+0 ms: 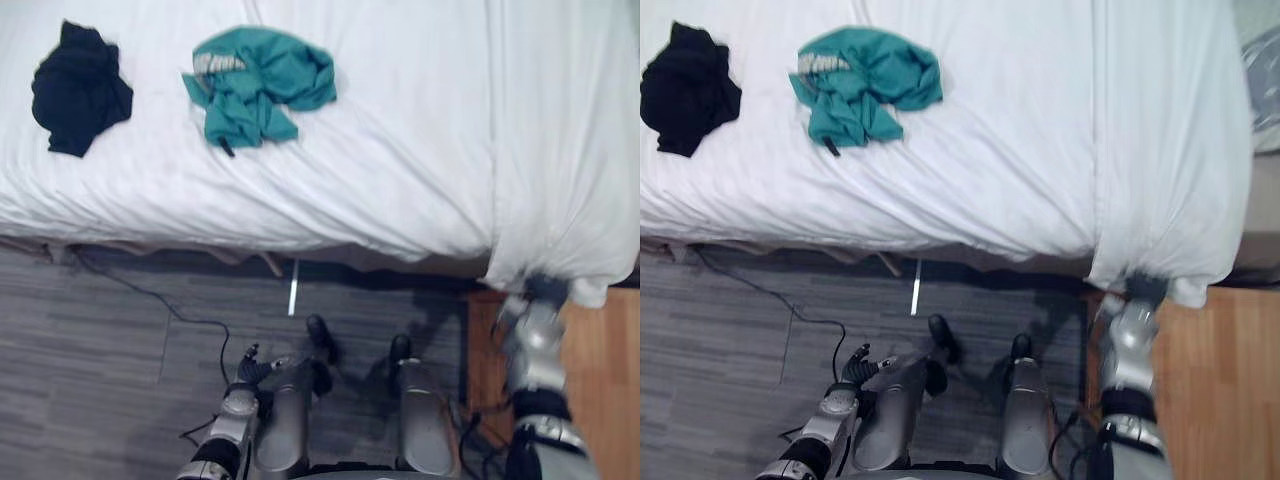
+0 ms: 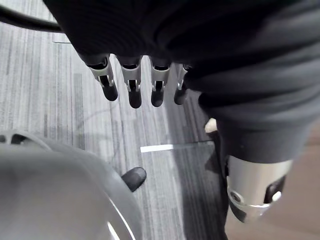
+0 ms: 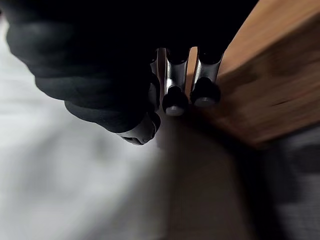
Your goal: Tidy the bed and pick cloth on bed and put in laundry
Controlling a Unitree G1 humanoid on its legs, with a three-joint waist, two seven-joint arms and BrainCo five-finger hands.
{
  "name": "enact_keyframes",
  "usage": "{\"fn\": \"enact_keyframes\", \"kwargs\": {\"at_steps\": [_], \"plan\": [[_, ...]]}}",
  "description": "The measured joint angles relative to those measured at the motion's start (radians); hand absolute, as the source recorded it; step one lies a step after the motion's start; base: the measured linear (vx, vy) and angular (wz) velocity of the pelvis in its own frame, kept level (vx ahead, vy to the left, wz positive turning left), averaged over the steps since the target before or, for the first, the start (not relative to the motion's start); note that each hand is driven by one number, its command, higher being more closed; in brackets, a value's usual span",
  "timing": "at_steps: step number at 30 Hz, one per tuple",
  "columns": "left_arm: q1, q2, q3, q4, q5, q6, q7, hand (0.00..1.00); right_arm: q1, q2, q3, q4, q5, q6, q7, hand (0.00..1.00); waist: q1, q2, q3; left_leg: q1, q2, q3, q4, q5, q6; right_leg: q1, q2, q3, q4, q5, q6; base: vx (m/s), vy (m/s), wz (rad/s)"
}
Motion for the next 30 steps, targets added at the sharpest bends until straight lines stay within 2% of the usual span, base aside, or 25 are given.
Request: {"fn": "enact_keyframes", "kwargs": {"at_steps": [2,3,5,7,8,9,10,12,13,14,15,16,17,18,19,20,21,22,23,24,25,26,27,29,30], "plan": [[0.029,-0.001,0.002,0.001,0.014,0.0,0.0,0.0,0.107,0.054,-0.023,0.12,-0.042,0.054,0.035,0.0,-0.02,0.001,-0.008,0.045,-0.01,-0.008,-0.016,0.002,-0.003,0.059,-0.005,-0.02,-0.03,-0.002,0.003,0.21,-0.063,0.07],[0.04,-0.002,0.013,0.01,0.018,0.001,-0.003,0.0,0.169,0.072,-0.039,0.159,-0.073,0.067,0.057,0.0,-0.031,0.003,-0.018,0.06,-0.009,-0.009,0.013,-0.017,-0.025,0.091,-0.008,-0.02,-0.042,-0.004,0.007,0.2,-0.069,-0.05],[0.044,-0.001,0.038,0.022,0.035,0.0,-0.02,0.0,0.229,0.073,-0.042,0.204,-0.117,0.075,0.081,0.0,-0.03,-0.001,-0.03,0.053,0.009,-0.009,0.141,-0.055,-0.076,0.139,-0.021,-0.017,-0.045,-0.011,0.018,0.13,-0.05,-0.08],[0.048,-0.001,0.04,0.024,0.04,-0.004,-0.02,0.0,0.252,0.066,-0.042,0.221,-0.164,0.08,0.1,0.0,-0.029,0.001,-0.038,0.027,0.022,-0.018,0.26,-0.058,-0.081,0.172,-0.034,-0.019,-0.044,-0.019,0.025,0.01,0.019,0.05],[0.052,-0.002,0.04,0.032,0.047,-0.004,-0.021,0.0,0.248,0.054,-0.042,0.237,-0.198,0.08,0.111,0.0,-0.03,0.005,-0.064,-0.008,0.031,-0.04,0.341,-0.056,-0.089,0.186,-0.053,-0.019,-0.046,-0.021,0.028,-0.03,0.087,0.12],[0.053,-0.002,0.041,0.039,0.049,-0.005,-0.021,0.0,0.247,0.057,-0.043,0.239,-0.211,0.08,0.115,0.0,-0.03,-0.004,-0.072,-0.02,0.033,-0.042,0.37,-0.06,-0.098,0.187,-0.063,-0.023,-0.047,-0.02,0.028,-0.03,0.122,0.08],[0.054,-0.002,0.049,0.044,0.05,-0.005,-0.021,0.0,0.245,0.055,-0.045,0.245,-0.227,0.079,0.124,0.0,-0.026,0.0,-0.083,-0.03,0.059,-0.033,0.439,-0.109,-0.089,0.195,-0.07,-0.024,-0.048,-0.018,0.032,-0.02,0.144,-0.01],[0.07,0.0,0.101,0.068,0.05,-0.004,-0.02,0.0,0.235,0.055,-0.045,0.248,-0.247,0.078,0.129,0.0,-0.026,0.004,-0.109,-0.017,0.157,-0.037,0.501,-0.178,-0.082,0.222,-0.085,-0.023,-0.064,-0.009,0.048,0.0,0.192,0.0],[0.074,0.001,0.124,0.085,0.05,-0.003,-0.019,0.0,0.23,0.055,-0.039,0.251,-0.252,0.078,0.13,0.0,-0.027,0.002,-0.12,-0.001,0.204,-0.055,0.45,-0.183,-0.086,0.232,-0.101,-0.024,-0.082,0.001,0.066,0.04,0.35,0.29],[0.076,0.004,0.151,0.088,0.05,-0.003,-0.018,0.0,0.218,0.055,-0.034,0.255,-0.257,0.077,0.137,0.0,-0.028,0.0,-0.125,0.0,0.261,-0.121,0.335,-0.173,-0.1,0.231,-0.13,-0.031,-0.093,0.0,0.09,0.05,0.39,0.39],[0.075,0.006,0.154,0.086,0.05,-0.003,-0.018,0.0,0.215,0.054,-0.033,0.256,-0.257,0.077,0.143,0.0,-0.028,0.0,-0.126,-0.002,0.282,-0.152,0.287,-0.168,-0.107,0.231,-0.143,-0.035,-0.093,0.0,0.105,0.06,0.495,0.57],[0.076,0.016,0.155,0.084,0.05,-0.004,-0.017,0.0,0.215,0.051,-0.014,0.261,-0.257,0.077,0.147,0.0,-0.027,-0.005,-0.13,-0.01,0.318,-0.221,0.207,-0.156,-0.121,0.231,-0.182,-0.044,-0.085,-0.003,0.15,0.06,0.41,0.42],[0.078,0.021,0.156,0.084,0.05,-0.004,-0.016,0.0,0.214,0.05,-0.007,0.266,-0.257,0.075,0.147,0.0,-0.026,-0.006,-0.132,-0.014,0.328,-0.246,0.193,-0.155,-0.119,0.231,-0.198,-0.046,-0.081,-0.003,0.167,0.14,0.721,0.39],[0.091,0.024,0.157,0.084,0.05,-0.004,-0.012,0.0,0.215,0.041,0.016,0.275,-0.257,0.073,0.147,0.0,-0.025,0.005,-0.15,-0.011,0.349,-0.295,0.176,-0.155,-0.119,0.233,-0.221,-0.046,-0.081,-0.007,0.174,0.16,0.768,0.33],[0.09,0.043,0.168,0.084,0.05,-0.004,-0.007,0.0,0.209,0.056,0.033,0.294,-0.256,0.069,0.148,0.0,-0.026,-0.028,-0.166,-0.05,0.315,-0.273,0.255,-0.056,-0.266,0.26,-0.275,-0.027,-0.125,-0.009,0.183,0.14,0.651,0.32],[0.091,0.058,0.169,0.084,0.05,-0.004,0.0,0.0,0.207,0.074,0.034,0.308,-0.256,0.064,0.146,0.0,-0.024,-0.048,-0.177,-0.075,0.294,-0.269,0.305,-0.088,-0.276,0.275,-0.288,-0.015,-0.151,-0.002,0.186,0.21,0.549,0.36],[0.101,0.086,0.19,0.085,0.05,-0.002,0.02,0.0,0.208,0.09,0.018,0.328,-0.256,0.063,0.138,0.0,-0.02,-0.084,-0.207,-0.136,0.27,-0.277,0.429,-0.169,-0.263,0.295,-0.292,-0.017,-0.196,0.059,0.159,0.21,0.411,0.03],[0.112,0.099,0.192,0.09,0.051,-0.001,0.029,0.0,0.207,0.085,0.018,0.333,-0.257,0.061,0.145,0.0,-0.017,-0.093,-0.211,-0.153,0.272,-0.274,0.508,-0.222,-0.243,0.305,-0.298,-0.014,-0.222,0.151,0.169,0.27,0.655,-0.35],[0.138,0.112,0.191,0.119,0.051,0.012,0.029,0.0,0.199,0.096,0.026,0.331,-0.267,0.056,0.149,0.0,-0.015,-0.106,-0.215,-0.13,0.262,-0.219,0.546,-0.277,-0.214,0.281,-0.336,-0.031,-0.209,0.266,0.142,0.2,0.59,-0.64],[0.148,0.11,0.191,0.122,0.05,0.02,0.03,0.0,0.189,0.093,0.033,0.329,-0.267,0.058,0.148,0.0,-0.011,-0.116,-0.218,-0.107,0.254,-0.183,0.538,-0.283,-0.2,0.26,-0.357,-0.05,-0.193,0.311,0.091,0.19,0.568,-0.93],[0.16,0.095,0.19,0.12,0.052,0.021,0.033,0.0,0.177,0.089,0.038,0.316,-0.266,0.06,0.138,0.0,0.004,-0.117,-0.219,-0.054,0.256,-0.113,0.509,-0.289,-0.17,0.202,-0.382,-0.118,-0.116,0.347,-0.064,0.22,0.563,-0.8],[0.152,0.094,0.168,0.116,0.053,0.021,0.026,0.0,0.169,0.077,0.077,0.31,-0.267,0.056,0.144,0.0,-0.005,-0.099,-0.208,0.002,0.248,-0.099,0.444,-0.272,-0.141,0.128,-0.319,-0.125,0.094,0.194,0.0,0.15,0.392,-0.65],[0.145,0.103,0.143,0.115,0.064,0.021,0.021,0.0,0.165,0.081,0.101,0.304,-0.267,0.052,0.148,0.0,-0.011,-0.09,-0.203,0.044,0.241,-0.092,0.382,-0.25,-0.134,0.108,-0.237,-0.112,0.181,0.115,0.056,0.12,0.35,-0.19],[0.139,0.119,0.102,0.115,0.092,0.02,0.012,0.0,0.166,0.108,0.126,0.283,-0.268,0.041,0.152,0.0,-0.034,-0.085,-0.201,0.124,0.213,-0.084,0.248,-0.191,-0.126,0.092,-0.081,-0.115,0.249,-0.006,0.071,0.09,0.17,0.16],[0.127,0.116,0.08,0.114,0.099,0.02,-0.007,0.0,0.174,0.107,0.161,0.256,-0.268,0.035,0.167,0.0,-0.048,-0.084,-0.198,0.193,0.173,-0.07,0.127,-0.138,-0.116,0.094,0.076,-0.133,0.153,-0.048,0.04,0.1,0.123,0.24]]}}
